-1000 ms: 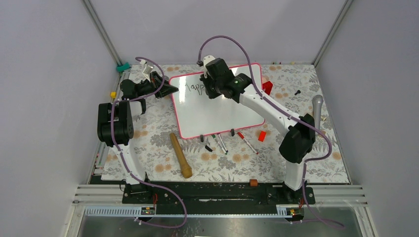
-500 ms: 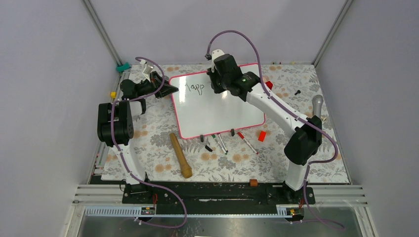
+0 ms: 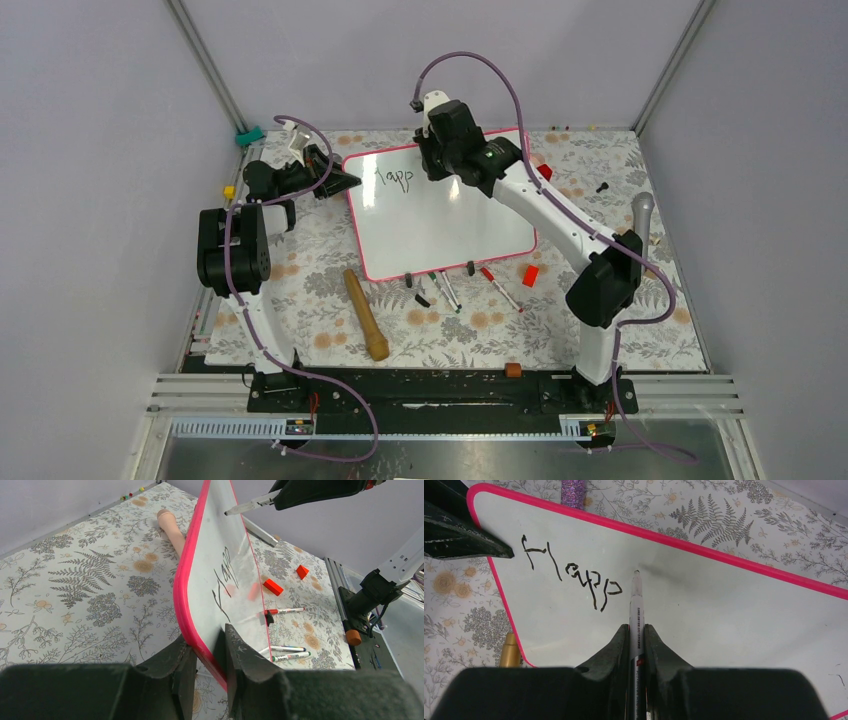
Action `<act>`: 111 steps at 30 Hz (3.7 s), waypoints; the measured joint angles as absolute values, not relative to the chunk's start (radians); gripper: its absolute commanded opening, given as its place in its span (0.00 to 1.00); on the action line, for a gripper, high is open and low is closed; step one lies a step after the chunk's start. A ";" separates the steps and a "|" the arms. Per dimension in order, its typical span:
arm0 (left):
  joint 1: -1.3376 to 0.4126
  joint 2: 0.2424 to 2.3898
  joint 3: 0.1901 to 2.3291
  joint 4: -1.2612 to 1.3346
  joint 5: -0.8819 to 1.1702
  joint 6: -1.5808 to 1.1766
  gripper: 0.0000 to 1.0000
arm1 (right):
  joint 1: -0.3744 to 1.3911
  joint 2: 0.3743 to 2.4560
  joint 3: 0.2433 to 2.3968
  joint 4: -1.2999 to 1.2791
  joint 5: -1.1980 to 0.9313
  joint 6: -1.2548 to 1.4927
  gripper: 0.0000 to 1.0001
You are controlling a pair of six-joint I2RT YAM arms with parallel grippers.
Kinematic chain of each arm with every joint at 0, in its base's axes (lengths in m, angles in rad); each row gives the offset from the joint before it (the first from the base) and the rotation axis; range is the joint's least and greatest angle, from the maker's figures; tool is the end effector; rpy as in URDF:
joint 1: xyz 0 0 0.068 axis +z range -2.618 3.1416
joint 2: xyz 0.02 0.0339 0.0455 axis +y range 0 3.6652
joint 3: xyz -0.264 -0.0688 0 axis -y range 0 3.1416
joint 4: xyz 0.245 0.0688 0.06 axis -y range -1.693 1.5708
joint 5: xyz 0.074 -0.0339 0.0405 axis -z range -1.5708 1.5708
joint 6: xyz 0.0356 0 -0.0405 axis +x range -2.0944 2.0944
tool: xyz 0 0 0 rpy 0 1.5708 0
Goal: Write a sentence on the whiteboard
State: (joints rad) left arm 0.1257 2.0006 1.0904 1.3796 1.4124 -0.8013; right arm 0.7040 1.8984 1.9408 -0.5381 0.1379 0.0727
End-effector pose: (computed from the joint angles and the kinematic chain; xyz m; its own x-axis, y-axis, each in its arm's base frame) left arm 0.4000 0.0151 0.2329 -0.3011 -0.1522 -0.9414 0.9165 0.2264 -0.3298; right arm 0.3411 0.2832 0.3818 -0.4015 -0.2465 -0.8821 -0.5212 0.8535 -0.0013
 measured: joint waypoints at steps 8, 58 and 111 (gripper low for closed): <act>0.126 2.001 1.090 1.380 1.412 -0.801 0.00 | 0.704 1.943 1.985 -0.553 0.139 0.072 0.00; 0.126 2.001 1.090 1.380 1.412 -0.801 0.00 | 0.704 1.901 1.901 -0.584 0.138 0.076 0.00; 0.126 2.001 1.090 1.380 1.412 -0.801 0.00 | 0.704 1.977 2.047 -0.622 0.116 0.084 0.00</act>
